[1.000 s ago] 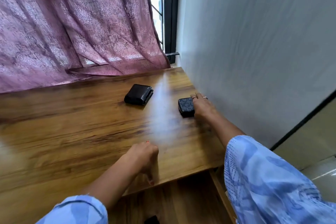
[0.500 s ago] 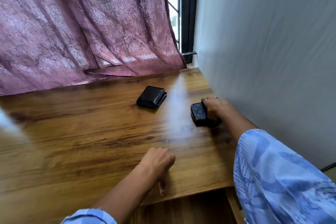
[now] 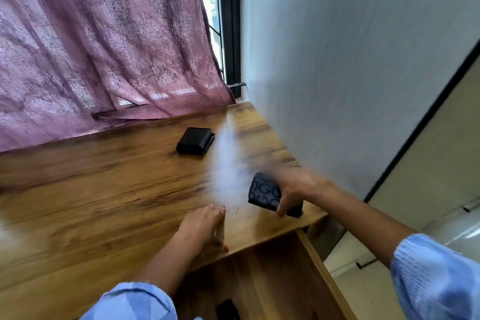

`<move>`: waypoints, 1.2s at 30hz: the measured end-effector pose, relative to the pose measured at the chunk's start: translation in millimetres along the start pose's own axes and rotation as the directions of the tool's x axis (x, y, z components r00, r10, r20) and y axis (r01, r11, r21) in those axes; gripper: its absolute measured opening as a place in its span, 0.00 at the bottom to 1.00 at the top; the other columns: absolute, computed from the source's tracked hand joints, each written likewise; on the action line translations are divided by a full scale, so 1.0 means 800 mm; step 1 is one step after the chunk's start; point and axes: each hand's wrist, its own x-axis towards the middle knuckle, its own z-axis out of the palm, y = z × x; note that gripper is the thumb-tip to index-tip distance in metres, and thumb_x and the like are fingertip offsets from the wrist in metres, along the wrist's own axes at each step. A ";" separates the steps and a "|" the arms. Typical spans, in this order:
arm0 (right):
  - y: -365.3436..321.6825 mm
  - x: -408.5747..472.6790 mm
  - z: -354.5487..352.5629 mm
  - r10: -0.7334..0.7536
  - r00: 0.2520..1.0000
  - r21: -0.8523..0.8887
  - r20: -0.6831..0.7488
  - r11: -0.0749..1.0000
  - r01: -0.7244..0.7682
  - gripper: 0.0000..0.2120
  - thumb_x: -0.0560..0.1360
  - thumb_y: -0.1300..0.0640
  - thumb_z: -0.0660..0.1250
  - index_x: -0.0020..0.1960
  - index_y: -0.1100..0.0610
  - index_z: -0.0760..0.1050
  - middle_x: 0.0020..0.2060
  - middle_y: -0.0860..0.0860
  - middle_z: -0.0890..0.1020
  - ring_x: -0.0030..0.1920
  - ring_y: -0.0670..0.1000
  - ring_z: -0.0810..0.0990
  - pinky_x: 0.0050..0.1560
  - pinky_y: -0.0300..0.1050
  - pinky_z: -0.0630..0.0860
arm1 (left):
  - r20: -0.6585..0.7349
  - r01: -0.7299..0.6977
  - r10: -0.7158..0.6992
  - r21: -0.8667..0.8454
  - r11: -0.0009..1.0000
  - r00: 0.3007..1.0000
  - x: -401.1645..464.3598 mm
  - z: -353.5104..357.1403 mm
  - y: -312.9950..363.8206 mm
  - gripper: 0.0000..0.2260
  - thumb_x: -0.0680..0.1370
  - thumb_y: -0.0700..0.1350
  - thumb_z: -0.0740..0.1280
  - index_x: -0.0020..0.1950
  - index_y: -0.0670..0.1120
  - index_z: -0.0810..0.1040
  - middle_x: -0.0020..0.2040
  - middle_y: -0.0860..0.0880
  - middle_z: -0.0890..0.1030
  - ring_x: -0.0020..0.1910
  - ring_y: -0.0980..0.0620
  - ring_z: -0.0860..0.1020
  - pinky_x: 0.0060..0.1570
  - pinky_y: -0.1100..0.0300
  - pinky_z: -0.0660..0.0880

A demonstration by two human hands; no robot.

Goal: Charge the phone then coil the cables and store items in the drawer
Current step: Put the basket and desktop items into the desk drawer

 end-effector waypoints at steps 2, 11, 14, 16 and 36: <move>-0.012 -0.047 0.000 0.024 0.995 0.015 0.092 1.000 -0.026 0.35 0.58 0.40 0.77 0.58 0.55 0.70 0.46 0.49 0.75 0.48 0.52 0.75 0.46 0.46 0.76 | -0.053 -0.030 0.027 -0.053 0.998 0.998 -0.013 0.012 -0.005 0.38 0.72 0.59 0.69 0.76 0.49 0.56 0.75 0.44 0.61 0.70 0.44 0.66 0.64 0.52 0.68; -0.084 -0.153 0.095 0.161 0.898 0.029 0.409 0.981 -0.189 0.37 0.61 0.40 0.75 0.62 0.57 0.70 0.55 0.51 0.77 0.52 0.52 0.77 0.48 0.46 0.77 | -0.135 -0.150 0.156 0.052 0.987 0.979 -0.056 0.058 -0.028 0.25 0.81 0.51 0.57 0.76 0.51 0.55 0.77 0.45 0.58 0.68 0.42 0.67 0.63 0.50 0.71; -0.104 -0.150 0.140 0.207 0.890 0.128 0.406 0.952 -0.280 0.35 0.62 0.41 0.75 0.63 0.57 0.69 0.56 0.52 0.77 0.55 0.54 0.77 0.53 0.48 0.77 | -0.175 -0.172 0.176 0.042 0.984 0.969 -0.070 0.069 -0.034 0.22 0.81 0.46 0.57 0.75 0.49 0.58 0.76 0.45 0.60 0.65 0.43 0.69 0.59 0.51 0.71; -0.115 -0.141 0.168 0.251 0.890 0.214 0.381 0.912 -0.349 0.36 0.63 0.42 0.75 0.64 0.57 0.67 0.59 0.53 0.75 0.58 0.56 0.75 0.55 0.49 0.75 | -0.187 -0.188 0.186 0.006 0.982 0.965 -0.079 0.075 -0.037 0.23 0.81 0.43 0.56 0.76 0.50 0.56 0.77 0.47 0.58 0.69 0.44 0.66 0.65 0.52 0.68; -0.145 -0.110 0.071 0.357 0.916 0.269 0.182 0.878 -0.396 0.22 0.73 0.39 0.64 0.57 0.55 0.75 0.55 0.51 0.78 0.57 0.56 0.77 0.55 0.49 0.75 | -0.222 -0.184 0.127 -0.262 0.947 0.967 -0.095 0.057 -0.079 0.10 0.73 0.52 0.70 0.51 0.49 0.80 0.52 0.48 0.80 0.51 0.49 0.78 0.45 0.57 0.74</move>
